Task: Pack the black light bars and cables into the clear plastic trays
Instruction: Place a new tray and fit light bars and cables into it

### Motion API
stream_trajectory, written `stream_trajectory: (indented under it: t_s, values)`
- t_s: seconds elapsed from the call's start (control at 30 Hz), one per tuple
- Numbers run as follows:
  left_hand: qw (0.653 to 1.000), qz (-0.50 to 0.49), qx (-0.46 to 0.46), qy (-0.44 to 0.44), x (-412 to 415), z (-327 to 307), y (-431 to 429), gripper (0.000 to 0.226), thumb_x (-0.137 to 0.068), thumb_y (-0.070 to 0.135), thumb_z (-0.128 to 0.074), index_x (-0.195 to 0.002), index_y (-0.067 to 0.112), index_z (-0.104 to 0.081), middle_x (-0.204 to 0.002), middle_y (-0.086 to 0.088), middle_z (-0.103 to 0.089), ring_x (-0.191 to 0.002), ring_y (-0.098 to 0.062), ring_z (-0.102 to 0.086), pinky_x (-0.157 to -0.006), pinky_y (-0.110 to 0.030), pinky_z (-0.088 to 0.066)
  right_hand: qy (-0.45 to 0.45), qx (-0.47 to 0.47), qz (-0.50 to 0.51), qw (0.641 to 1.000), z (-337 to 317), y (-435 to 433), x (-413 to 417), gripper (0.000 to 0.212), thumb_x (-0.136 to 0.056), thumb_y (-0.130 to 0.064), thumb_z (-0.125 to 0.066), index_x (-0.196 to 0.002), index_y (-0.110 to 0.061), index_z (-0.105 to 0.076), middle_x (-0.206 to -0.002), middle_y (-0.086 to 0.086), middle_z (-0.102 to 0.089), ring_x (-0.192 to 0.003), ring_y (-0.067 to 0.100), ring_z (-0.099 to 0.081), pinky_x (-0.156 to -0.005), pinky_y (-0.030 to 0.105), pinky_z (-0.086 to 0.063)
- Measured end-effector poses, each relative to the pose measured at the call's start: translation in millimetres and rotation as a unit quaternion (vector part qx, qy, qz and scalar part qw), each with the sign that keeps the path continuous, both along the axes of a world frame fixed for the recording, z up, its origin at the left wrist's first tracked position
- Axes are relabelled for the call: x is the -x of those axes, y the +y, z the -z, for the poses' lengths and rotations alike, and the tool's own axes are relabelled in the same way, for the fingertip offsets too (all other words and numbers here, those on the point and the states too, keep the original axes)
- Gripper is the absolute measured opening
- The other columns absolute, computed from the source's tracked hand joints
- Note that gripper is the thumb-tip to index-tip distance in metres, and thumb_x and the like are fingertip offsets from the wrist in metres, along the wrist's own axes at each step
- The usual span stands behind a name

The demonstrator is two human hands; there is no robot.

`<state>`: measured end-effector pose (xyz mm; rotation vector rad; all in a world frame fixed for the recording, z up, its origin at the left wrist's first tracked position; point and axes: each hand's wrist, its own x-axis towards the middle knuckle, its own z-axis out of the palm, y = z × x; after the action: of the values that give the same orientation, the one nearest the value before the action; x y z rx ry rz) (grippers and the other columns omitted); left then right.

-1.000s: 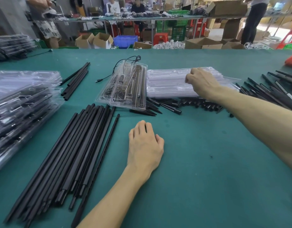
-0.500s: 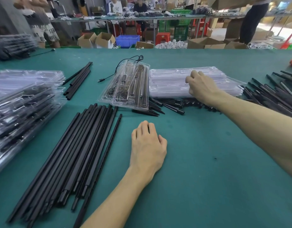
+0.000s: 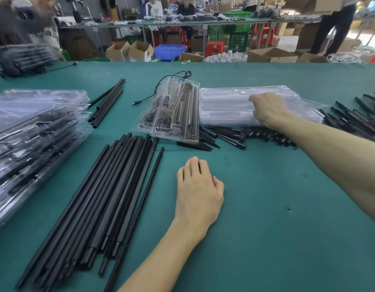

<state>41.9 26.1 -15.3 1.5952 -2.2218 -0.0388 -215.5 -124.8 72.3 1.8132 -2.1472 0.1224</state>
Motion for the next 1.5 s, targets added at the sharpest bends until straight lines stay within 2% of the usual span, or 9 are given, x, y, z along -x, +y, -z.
stream_trajectory:
  t_s: [0.1,0.23,0.33,0.47,0.63,0.77,1.2,1.33,1.5]
  values:
    - [1.0,0.001,0.001,-0.001,1,0,1,0.037,-0.098,0.033,-0.034,-0.125,0.01,-0.046,-0.134,-0.005,-0.045,-0.128,-0.024,-0.04,-0.112,-0.038,-0.031,0.023,-0.022,0.012,0.999,-1,3,0,0.03,-0.08,0.018,-0.046,-0.093,-0.006,-0.06,-0.098,0.021,-0.065,-0.084,0.038,-0.06,-0.075,0.041,-0.044]
    - [1.0,0.004,0.008,-0.001,0,1,0,0.034,-0.098,0.032,-0.035,-0.121,0.011,-0.046,-0.131,-0.004,-0.045,-0.126,-0.024,-0.041,-0.111,-0.038,-0.032,0.144,0.087,-0.037,0.985,-24,-5,-2,0.022,-0.09,0.007,-0.052,-0.076,-0.01,-0.053,-0.073,0.007,-0.061,-0.077,0.028,-0.053,-0.094,0.047,-0.041]
    - [1.0,0.004,0.009,0.005,-2,2,-1,0.034,-0.098,0.031,-0.038,-0.121,0.009,-0.049,-0.132,-0.007,-0.047,-0.127,-0.026,-0.043,-0.111,-0.04,-0.033,0.189,0.118,-0.079,0.972,-39,-7,-3,0.006,-0.092,-0.002,-0.058,-0.088,-0.008,-0.058,-0.084,0.006,-0.067,-0.102,0.035,-0.061,-0.102,0.052,-0.038]
    - [1.0,0.007,0.005,0.002,-3,2,0,0.037,-0.099,0.03,-0.04,-0.125,0.007,-0.049,-0.136,-0.009,-0.048,-0.13,-0.027,-0.043,-0.113,-0.04,-0.032,0.204,0.107,-0.084,0.969,-45,-1,-6,0.021,-0.089,0.002,-0.056,-0.107,-0.005,-0.064,-0.108,0.007,-0.068,-0.119,0.037,-0.054,-0.103,0.051,-0.036]
    - [1.0,0.009,0.004,-0.005,-3,1,0,0.039,-0.099,0.032,-0.037,-0.128,0.008,-0.047,-0.139,-0.008,-0.045,-0.131,-0.024,-0.041,-0.113,-0.038,-0.03,0.083,0.142,-0.069,0.984,-39,15,-11,0.027,-0.082,0.016,-0.045,-0.089,-0.009,-0.053,-0.086,0.009,-0.061,-0.086,0.032,-0.058,-0.088,0.045,-0.038]
    - [1.0,0.003,0.0,0.004,-2,1,-2,0.038,-0.099,0.032,-0.038,-0.128,0.008,-0.047,-0.141,-0.008,-0.044,-0.133,-0.024,-0.039,-0.115,-0.038,-0.028,0.051,0.139,-0.056,0.987,-30,35,-21,0.029,-0.08,0.017,-0.044,-0.077,-0.012,-0.047,-0.068,0.006,-0.048,-0.066,0.026,-0.045,-0.084,0.043,-0.037]
    - [1.0,0.002,-0.021,0.006,-1,-8,1,0.042,-0.1,0.03,-0.041,-0.131,0.003,-0.048,-0.137,-0.012,-0.048,-0.129,-0.028,-0.044,-0.113,-0.039,-0.028,0.059,0.009,-0.08,0.995,-5,157,-81,0.038,-0.078,0.007,-0.059,-0.108,-0.016,-0.049,-0.107,0.003,-0.068,-0.101,0.028,-0.066,-0.074,0.036,-0.028]
    - [0.999,0.012,-0.045,0.013,-2,-8,2,0.034,-0.101,0.03,-0.041,-0.117,0.004,-0.054,-0.122,-0.013,-0.055,-0.116,-0.031,-0.049,-0.107,-0.039,-0.033,0.059,-0.008,-0.101,0.993,6,209,-96,0.04,-0.079,0.006,-0.055,-0.112,-0.015,-0.048,-0.111,0.002,-0.063,-0.103,0.029,-0.065,-0.075,0.037,-0.032]
    - [0.998,0.0,-0.061,0.006,2,-9,-3,0.049,-0.102,0.028,-0.043,-0.14,-0.002,-0.042,-0.145,-0.02,-0.045,-0.127,-0.037,-0.045,-0.108,-0.041,-0.03,0.031,-0.01,-0.132,0.991,20,253,-102,0.016,-0.097,-0.02,-0.058,-0.107,-0.02,-0.047,-0.11,-0.005,-0.062,-0.107,0.023,-0.063,-0.081,0.036,-0.04]
